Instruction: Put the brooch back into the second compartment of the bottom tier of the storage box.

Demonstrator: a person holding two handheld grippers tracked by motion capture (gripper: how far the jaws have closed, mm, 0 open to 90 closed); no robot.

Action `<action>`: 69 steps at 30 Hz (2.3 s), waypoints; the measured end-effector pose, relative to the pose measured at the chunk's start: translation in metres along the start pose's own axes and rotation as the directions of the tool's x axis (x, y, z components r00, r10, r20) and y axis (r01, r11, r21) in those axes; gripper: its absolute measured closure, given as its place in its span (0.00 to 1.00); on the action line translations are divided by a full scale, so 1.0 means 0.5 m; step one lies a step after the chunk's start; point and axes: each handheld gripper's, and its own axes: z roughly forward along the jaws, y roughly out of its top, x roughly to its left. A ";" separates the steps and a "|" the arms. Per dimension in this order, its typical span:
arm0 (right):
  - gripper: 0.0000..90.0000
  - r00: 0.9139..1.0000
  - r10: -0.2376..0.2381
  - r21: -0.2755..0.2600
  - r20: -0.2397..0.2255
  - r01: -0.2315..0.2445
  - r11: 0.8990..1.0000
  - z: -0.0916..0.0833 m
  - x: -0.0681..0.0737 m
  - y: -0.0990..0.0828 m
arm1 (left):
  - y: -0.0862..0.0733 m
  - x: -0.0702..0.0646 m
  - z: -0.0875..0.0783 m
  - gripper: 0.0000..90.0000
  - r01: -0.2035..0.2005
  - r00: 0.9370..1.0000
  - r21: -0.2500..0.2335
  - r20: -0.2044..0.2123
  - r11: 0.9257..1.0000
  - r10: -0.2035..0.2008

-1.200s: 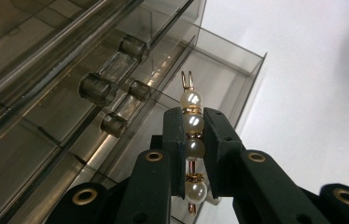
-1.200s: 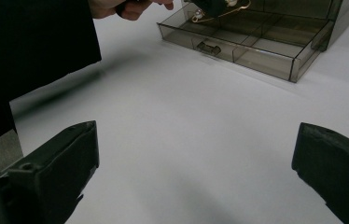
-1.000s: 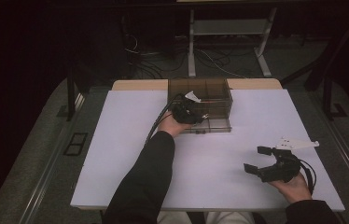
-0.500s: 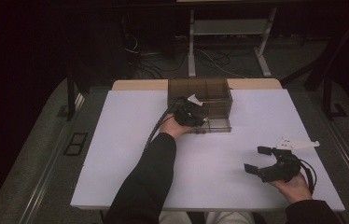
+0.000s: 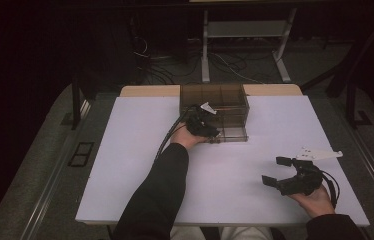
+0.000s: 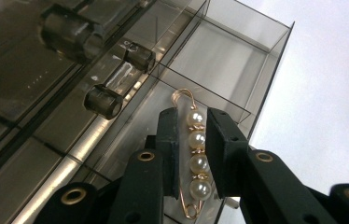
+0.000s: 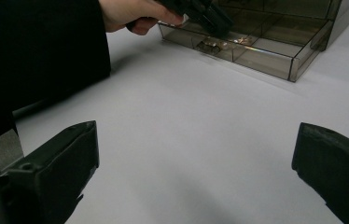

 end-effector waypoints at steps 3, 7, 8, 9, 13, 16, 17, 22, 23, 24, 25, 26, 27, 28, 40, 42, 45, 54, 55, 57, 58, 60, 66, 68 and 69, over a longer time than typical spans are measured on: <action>0.00 1.000 0.000 0.000 0.000 0.000 1.000 0.000 0.000 0.000 | 0.000 -0.001 -0.005 0.78 0.003 1.000 -0.011 -0.001 1.000 -0.003; 0.00 1.000 0.000 0.000 0.000 0.000 1.000 0.000 0.000 0.000 | 0.000 -0.003 -0.015 0.73 -0.009 1.000 -0.017 -0.009 1.000 0.008; 0.00 1.000 0.000 0.000 0.001 0.000 1.000 0.000 0.000 0.000 | 0.000 -0.003 -0.018 0.72 -0.011 1.000 -0.022 -0.005 1.000 0.010; 0.00 1.000 -0.001 0.000 0.001 0.001 1.000 0.000 0.000 0.000 | 0.000 -0.004 -0.021 0.70 -0.012 1.000 -0.024 -0.006 1.000 0.012; 0.00 1.000 0.000 -0.001 0.001 0.000 1.000 0.000 0.000 0.000 | -0.001 -0.008 -0.035 0.64 -0.007 1.000 -0.038 0.000 0.999 0.007; 0.00 1.000 0.002 -0.001 0.002 -0.002 1.000 0.000 0.001 0.000 | -0.001 -0.010 -0.048 0.60 0.004 1.000 -0.041 0.008 0.999 -0.003; 0.00 1.000 0.003 -0.001 0.002 -0.003 1.000 0.000 0.001 0.000 | -0.001 -0.011 -0.053 0.58 0.013 1.000 -0.050 0.014 0.999 -0.012; 0.00 1.000 0.002 -0.002 0.006 -0.002 1.000 0.001 0.000 0.000 | 0.001 -0.018 -0.079 0.47 0.045 0.999 -0.098 0.035 0.994 -0.042; 0.00 1.000 0.002 -0.002 0.006 -0.002 1.000 0.001 0.000 0.000 | 0.001 -0.019 -0.085 0.45 0.040 0.999 -0.103 0.041 0.994 -0.036; 0.00 1.000 0.002 -0.003 0.006 -0.002 1.000 0.001 -0.001 0.001 | 0.000 -0.021 -0.090 0.43 0.040 0.998 -0.110 0.048 0.993 -0.035; 0.00 1.000 0.002 -0.004 0.008 -0.002 1.000 0.001 -0.001 0.001 | 0.000 -0.023 -0.095 0.41 0.034 0.998 -0.115 0.053 0.993 -0.028; 0.00 1.000 0.002 -0.004 0.008 -0.002 1.000 0.002 -0.001 0.001 | -0.001 -0.025 -0.100 0.39 0.037 0.998 -0.119 0.061 0.992 -0.030; 0.00 1.000 0.001 -0.003 0.009 -0.001 1.000 0.002 -0.002 0.001 | -0.001 -0.027 -0.104 0.36 0.032 0.998 -0.123 0.062 0.992 -0.024; 0.00 1.000 0.001 -0.004 0.009 -0.001 1.000 0.002 -0.002 0.001 | -0.002 -0.029 -0.108 0.34 0.039 0.998 -0.123 0.060 0.992 -0.032; 0.00 1.000 0.001 -0.006 0.011 -0.001 1.000 0.006 -0.004 0.002 | -0.024 -0.038 -0.146 0.13 0.058 0.997 -0.121 0.060 0.991 -0.051; 0.00 1.000 0.002 -0.005 0.011 -0.002 1.000 0.006 -0.005 0.002 | -0.028 -0.041 -0.154 0.10 0.061 0.997 -0.129 0.057 0.990 -0.055; 0.00 1.000 0.003 -0.004 0.010 -0.003 1.000 0.006 -0.004 0.002 | -0.035 -0.044 -0.166 0.05 0.071 0.996 -0.144 0.064 0.987 -0.062; 0.00 1.000 0.001 -0.004 0.009 -0.001 1.000 0.007 -0.004 0.002 | -0.062 -0.061 -0.200 0.00 0.059 0.997 -0.162 0.056 0.985 -0.051; 0.00 1.000 0.002 -0.005 0.009 -0.002 1.000 0.007 -0.004 0.002 | -0.066 -0.064 -0.204 0.00 0.054 0.998 -0.162 0.052 0.985 -0.046; 0.00 1.000 0.004 -0.005 0.009 -0.004 1.000 0.007 -0.004 0.002 | -0.074 -0.071 -0.212 0.00 0.048 0.998 -0.162 0.045 0.986 -0.041; 0.00 1.000 0.003 -0.004 0.010 -0.003 1.000 0.008 -0.004 0.002 | -0.078 -0.074 -0.216 0.00 0.046 0.998 -0.164 0.043 0.985 -0.040; 0.00 1.000 0.003 -0.004 0.009 -0.002 1.000 0.008 -0.003 0.002 | -0.088 -0.082 -0.225 0.00 0.050 0.998 -0.173 0.036 0.984 -0.044; 0.00 1.000 0.003 -0.004 0.011 -0.003 1.000 0.008 -0.003 0.002 | -0.119 -0.099 -0.246 0.00 0.046 0.999 -0.193 0.024 0.980 -0.042; 0.00 1.000 0.004 -0.004 0.012 -0.004 1.000 0.008 -0.003 0.002 | -0.130 -0.104 -0.253 0.00 0.046 0.999 -0.201 0.017 0.979 -0.044; 0.00 1.000 0.004 -0.004 0.012 -0.004 1.000 0.008 -0.003 0.002 | -0.135 -0.106 -0.256 0.00 0.048 0.999 -0.207 0.015 0.977 -0.046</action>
